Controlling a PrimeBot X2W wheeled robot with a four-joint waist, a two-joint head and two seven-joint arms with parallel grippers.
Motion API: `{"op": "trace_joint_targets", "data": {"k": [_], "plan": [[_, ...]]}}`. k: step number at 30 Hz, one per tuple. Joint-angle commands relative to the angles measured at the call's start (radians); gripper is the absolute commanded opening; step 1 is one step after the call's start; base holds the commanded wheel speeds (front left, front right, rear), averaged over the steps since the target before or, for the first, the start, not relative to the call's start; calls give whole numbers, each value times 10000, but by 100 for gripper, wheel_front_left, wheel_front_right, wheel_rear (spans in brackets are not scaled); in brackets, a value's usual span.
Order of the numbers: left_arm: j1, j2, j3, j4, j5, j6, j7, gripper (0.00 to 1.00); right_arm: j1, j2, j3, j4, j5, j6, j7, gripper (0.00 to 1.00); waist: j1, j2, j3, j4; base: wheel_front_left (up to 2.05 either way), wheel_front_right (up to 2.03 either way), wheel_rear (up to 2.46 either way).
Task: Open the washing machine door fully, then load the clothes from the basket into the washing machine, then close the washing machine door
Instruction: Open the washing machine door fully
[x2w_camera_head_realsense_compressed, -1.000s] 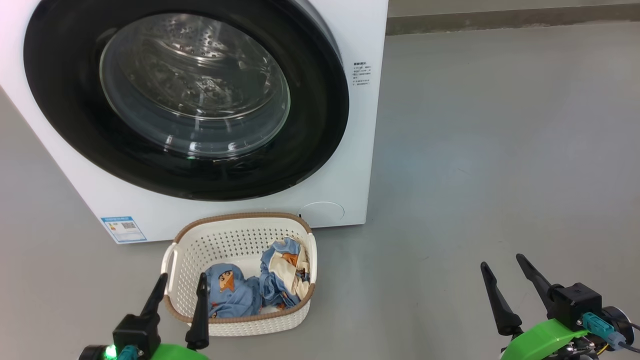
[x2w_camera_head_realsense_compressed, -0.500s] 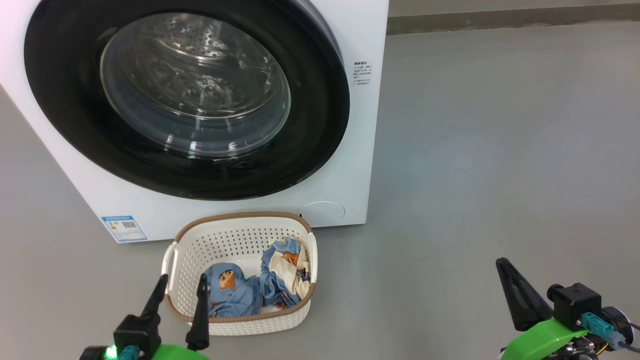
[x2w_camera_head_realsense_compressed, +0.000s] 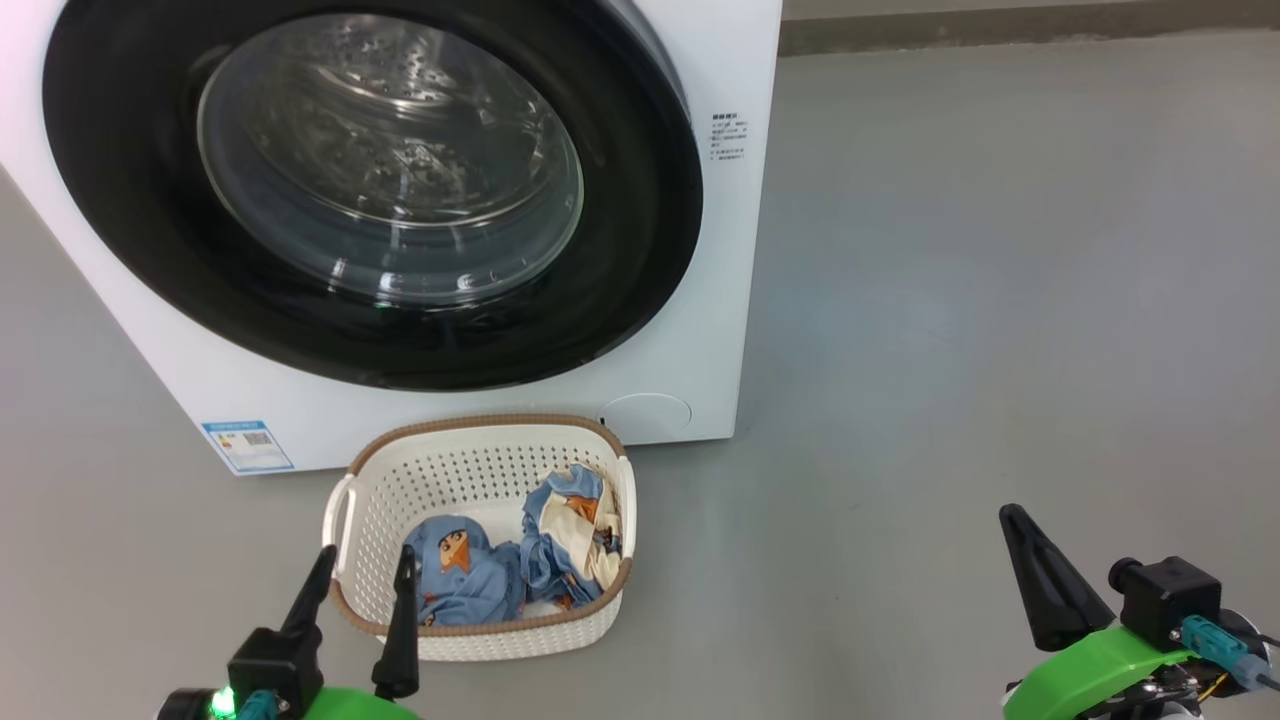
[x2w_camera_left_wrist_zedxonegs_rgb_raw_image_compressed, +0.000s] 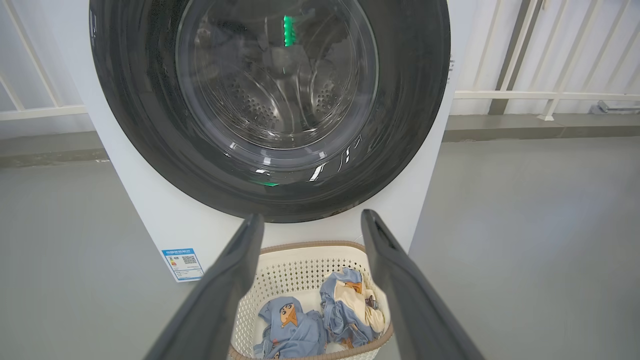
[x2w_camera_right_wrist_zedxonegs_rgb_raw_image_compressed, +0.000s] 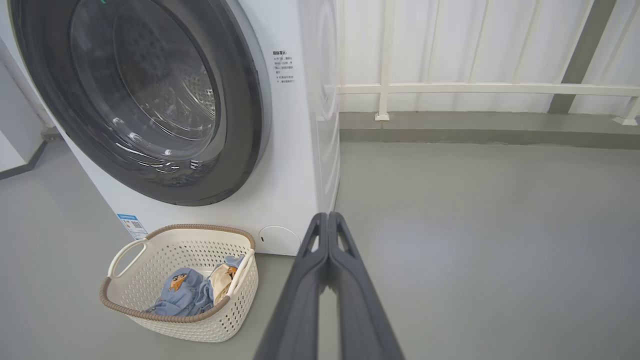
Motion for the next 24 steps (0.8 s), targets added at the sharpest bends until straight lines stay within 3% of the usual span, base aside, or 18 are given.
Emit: {"op": "trace_joint_targets", "data": {"k": [1,4,8,14,20,24], "plan": [[-371,138,291,-308,71,87,-122,100,-426,-156,182,-209,183,-11,-57,0,0,0,68,7,0,0,0],[-433,137,272,-386,82,95,-122,100,-552,-117,92,-203,641,-11,10,0,0,0,243,20,0,0,0],[-568,135,234,-487,101,110,-122,100,-877,24,-137,-42,2087,-11,207,0,0,0,537,60,0,0,0],[-807,132,178,-602,91,132,-122,100,-1674,133,-555,277,5600,-11,971,0,0,0,1035,151,0,0,0],[-1107,129,73,-709,63,145,-122,100,-2877,333,-1294,1029,9283,-11,2412,0,0,0,1593,270,0,0,0],[-1367,128,-45,-791,55,153,-122,100,-3910,371,-1806,1763,10958,-11,3363,0,0,0,2003,412,0,0,0]]}}
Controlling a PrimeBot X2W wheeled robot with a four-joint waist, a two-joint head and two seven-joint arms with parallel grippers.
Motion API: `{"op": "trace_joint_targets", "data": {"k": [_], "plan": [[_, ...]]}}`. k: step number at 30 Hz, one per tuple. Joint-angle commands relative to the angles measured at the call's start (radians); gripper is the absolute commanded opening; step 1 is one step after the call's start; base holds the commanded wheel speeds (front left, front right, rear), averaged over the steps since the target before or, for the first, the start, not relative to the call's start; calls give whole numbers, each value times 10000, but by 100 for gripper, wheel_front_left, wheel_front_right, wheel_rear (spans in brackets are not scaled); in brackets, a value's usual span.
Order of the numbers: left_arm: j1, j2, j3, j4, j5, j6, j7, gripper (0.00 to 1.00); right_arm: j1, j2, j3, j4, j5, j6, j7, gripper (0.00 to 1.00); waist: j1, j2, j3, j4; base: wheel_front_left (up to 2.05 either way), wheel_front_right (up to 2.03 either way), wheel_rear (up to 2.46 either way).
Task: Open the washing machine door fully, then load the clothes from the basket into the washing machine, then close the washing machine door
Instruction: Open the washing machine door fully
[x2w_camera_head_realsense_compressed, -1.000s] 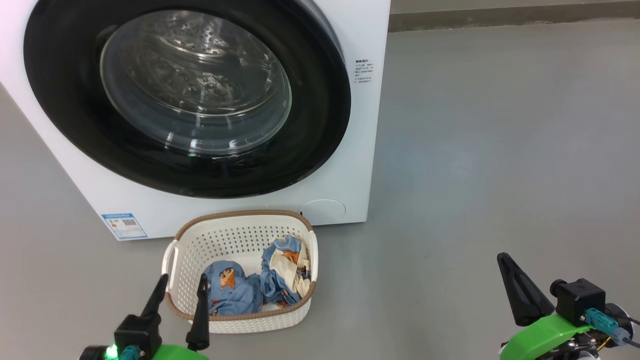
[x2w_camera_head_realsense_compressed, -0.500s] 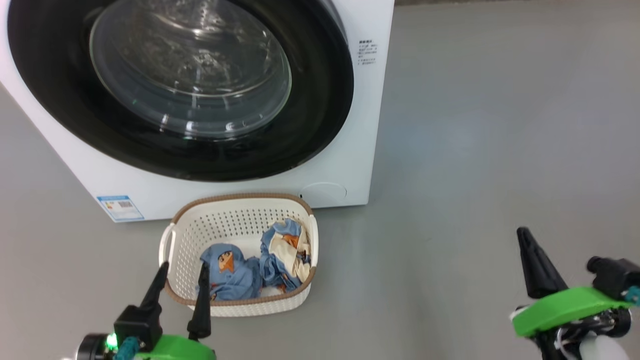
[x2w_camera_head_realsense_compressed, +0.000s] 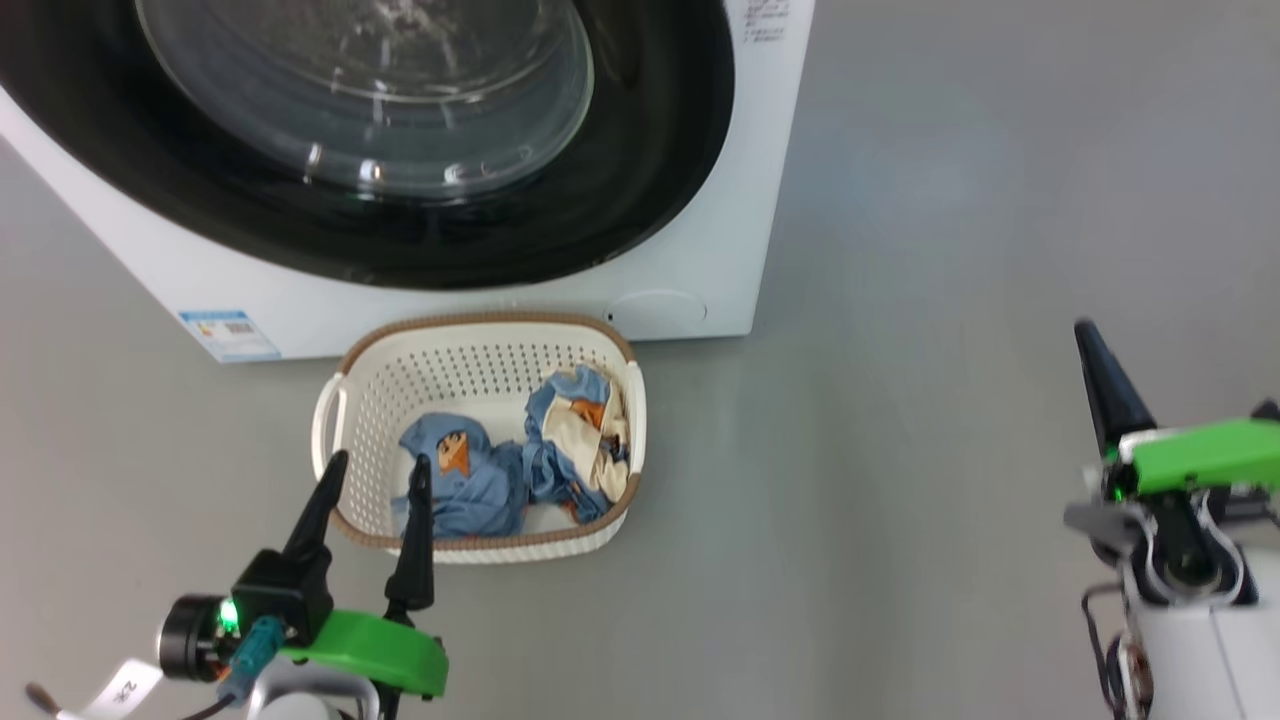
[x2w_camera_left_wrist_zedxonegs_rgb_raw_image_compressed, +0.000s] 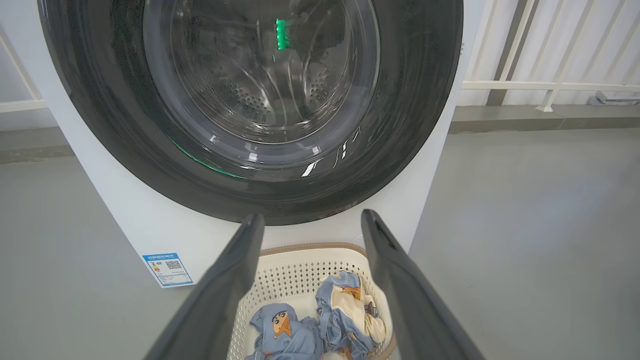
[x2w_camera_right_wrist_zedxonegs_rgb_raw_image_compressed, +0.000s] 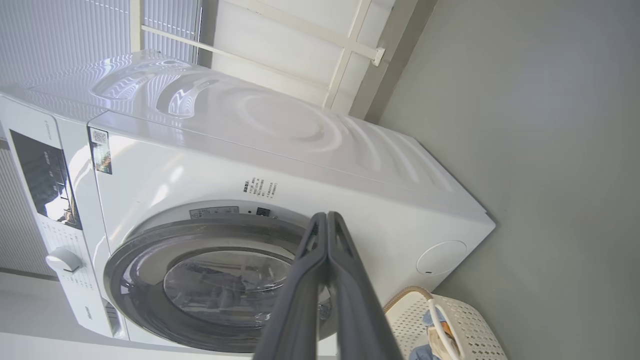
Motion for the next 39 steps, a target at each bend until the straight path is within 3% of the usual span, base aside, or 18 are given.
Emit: {"op": "trace_joint_targets", "data": {"k": [1,8,19,39], "plan": [[-446,135,219,-324,26,108,-122,100,-712,-13,69,29,545,-11,407,0,0,0,440,201,0,0,0],[-985,134,57,-539,-108,224,-122,100,-2789,-5,-252,1223,2049,-11,1772,0,0,0,1212,422,0,0,0],[-1610,134,-300,-762,-262,364,-122,100,-5876,-84,1,2978,2937,-11,3520,0,0,0,2208,767,0,0,0],[-2415,133,-991,-976,-582,543,-122,100,-10526,-522,1025,5704,2121,-11,4390,0,0,0,3514,1563,0,0,0]]}}
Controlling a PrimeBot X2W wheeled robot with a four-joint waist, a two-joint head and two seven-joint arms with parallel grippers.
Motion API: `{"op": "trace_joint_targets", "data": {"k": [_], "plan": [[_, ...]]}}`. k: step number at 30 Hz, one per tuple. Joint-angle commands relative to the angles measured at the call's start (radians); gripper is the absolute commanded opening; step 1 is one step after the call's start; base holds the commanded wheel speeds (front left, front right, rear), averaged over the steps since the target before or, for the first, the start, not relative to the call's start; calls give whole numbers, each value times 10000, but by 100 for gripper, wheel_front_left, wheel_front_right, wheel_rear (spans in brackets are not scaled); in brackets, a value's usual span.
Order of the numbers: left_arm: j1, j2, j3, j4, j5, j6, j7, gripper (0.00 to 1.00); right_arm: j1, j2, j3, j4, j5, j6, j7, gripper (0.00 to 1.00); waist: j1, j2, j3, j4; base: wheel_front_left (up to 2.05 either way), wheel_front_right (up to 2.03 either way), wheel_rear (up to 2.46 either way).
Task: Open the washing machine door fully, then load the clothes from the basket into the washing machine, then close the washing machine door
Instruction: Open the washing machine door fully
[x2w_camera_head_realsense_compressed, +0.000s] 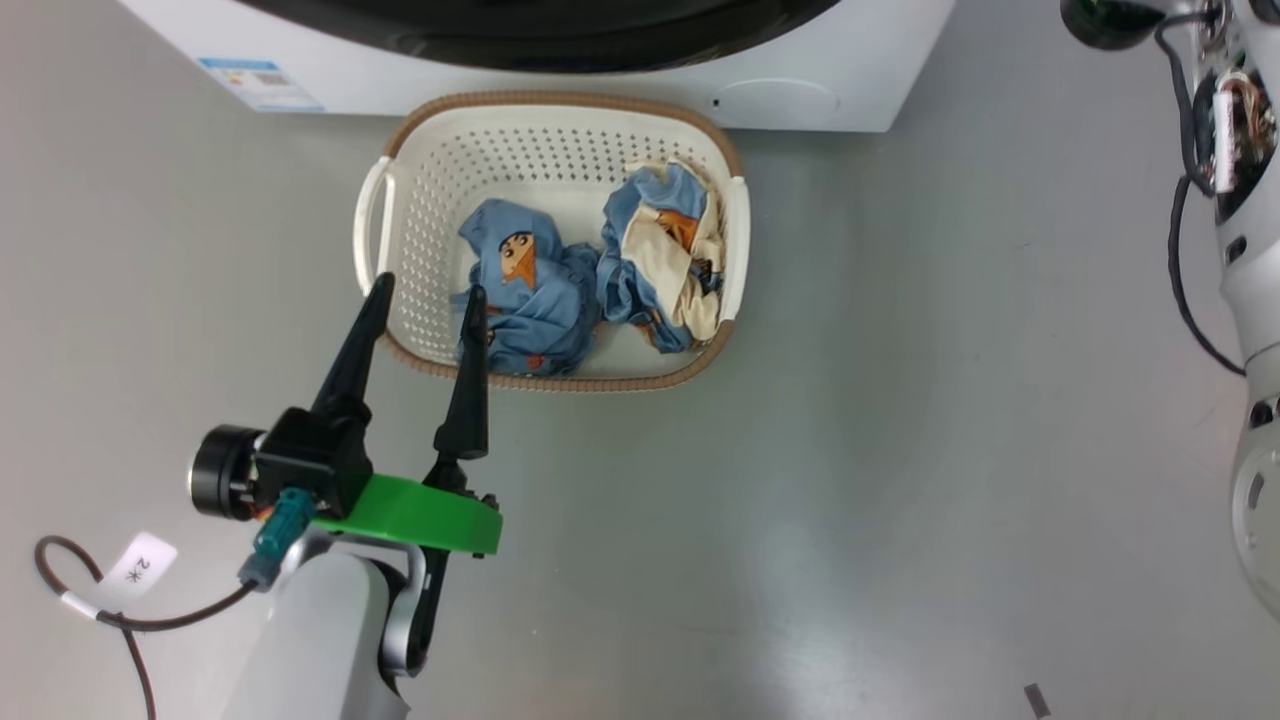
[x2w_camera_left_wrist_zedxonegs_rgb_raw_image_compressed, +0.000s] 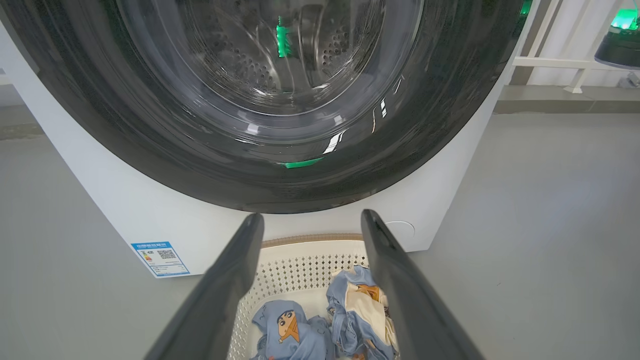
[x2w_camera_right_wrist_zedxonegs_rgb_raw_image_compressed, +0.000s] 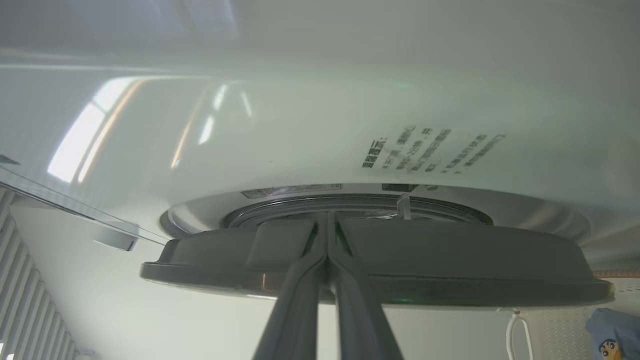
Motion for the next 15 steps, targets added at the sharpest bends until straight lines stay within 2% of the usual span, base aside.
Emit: {"op": "trace_joint_targets", "data": {"k": [1,15], "plan": [[-167,197,236,-271,-86,112,-80,100,-404,166,106,-127,-107,16,90,0,0,0,158,166,0,0,0],[-317,197,22,-261,-285,216,-80,100,-1507,275,391,797,-483,16,251,0,0,0,396,477,0,0,0]]}}
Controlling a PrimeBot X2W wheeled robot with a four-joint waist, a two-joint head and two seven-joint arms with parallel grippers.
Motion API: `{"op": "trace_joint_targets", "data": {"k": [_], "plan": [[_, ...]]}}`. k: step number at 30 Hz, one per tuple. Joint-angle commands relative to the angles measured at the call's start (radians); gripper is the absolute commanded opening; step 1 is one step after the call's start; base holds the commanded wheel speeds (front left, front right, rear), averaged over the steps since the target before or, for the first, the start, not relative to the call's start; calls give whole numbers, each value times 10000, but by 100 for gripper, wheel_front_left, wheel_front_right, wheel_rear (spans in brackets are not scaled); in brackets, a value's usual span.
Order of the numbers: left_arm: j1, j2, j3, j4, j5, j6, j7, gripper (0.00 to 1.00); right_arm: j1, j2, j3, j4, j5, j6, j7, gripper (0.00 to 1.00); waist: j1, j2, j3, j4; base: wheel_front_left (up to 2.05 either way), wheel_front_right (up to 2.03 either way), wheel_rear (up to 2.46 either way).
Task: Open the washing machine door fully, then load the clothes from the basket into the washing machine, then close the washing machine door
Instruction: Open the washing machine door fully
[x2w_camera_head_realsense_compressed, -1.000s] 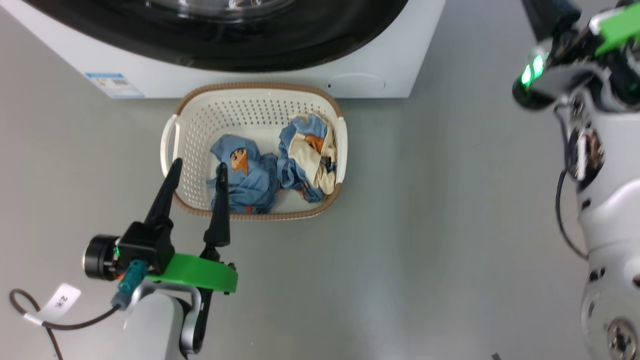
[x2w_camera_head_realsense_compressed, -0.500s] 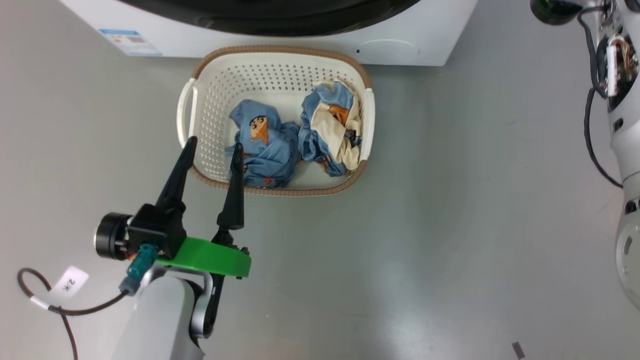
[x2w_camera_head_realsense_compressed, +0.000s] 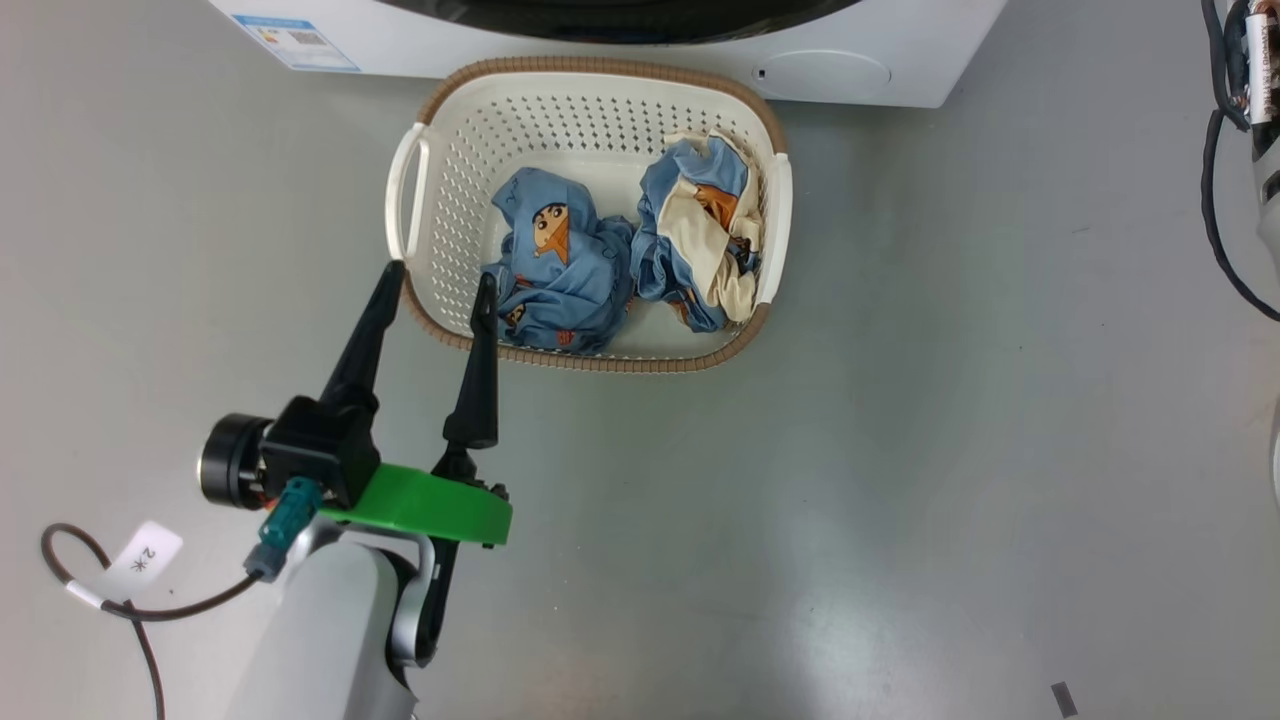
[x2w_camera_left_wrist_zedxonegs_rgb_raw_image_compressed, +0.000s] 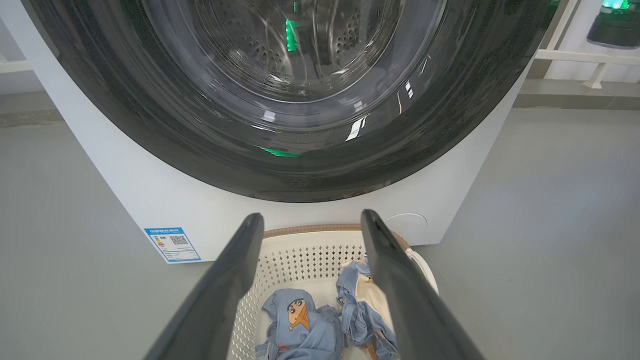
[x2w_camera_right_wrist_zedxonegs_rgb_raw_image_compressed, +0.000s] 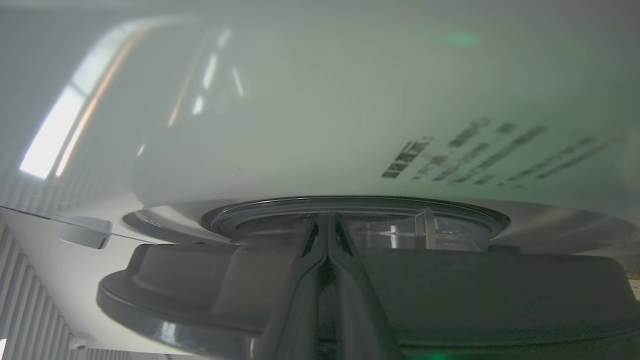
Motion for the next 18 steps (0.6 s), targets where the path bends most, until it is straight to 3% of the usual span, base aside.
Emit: {"op": "trace_joint_targets", "data": {"k": [1,18], "plan": [[-133,199,265,-256,-10,103,-80,100,-278,313,111,-176,-86,16,145,0,0,0,25,12,0,0,0],[-187,198,333,-176,-63,149,-80,100,290,375,345,-496,-179,16,1007,0,0,0,-30,-123,0,0,0]]}}
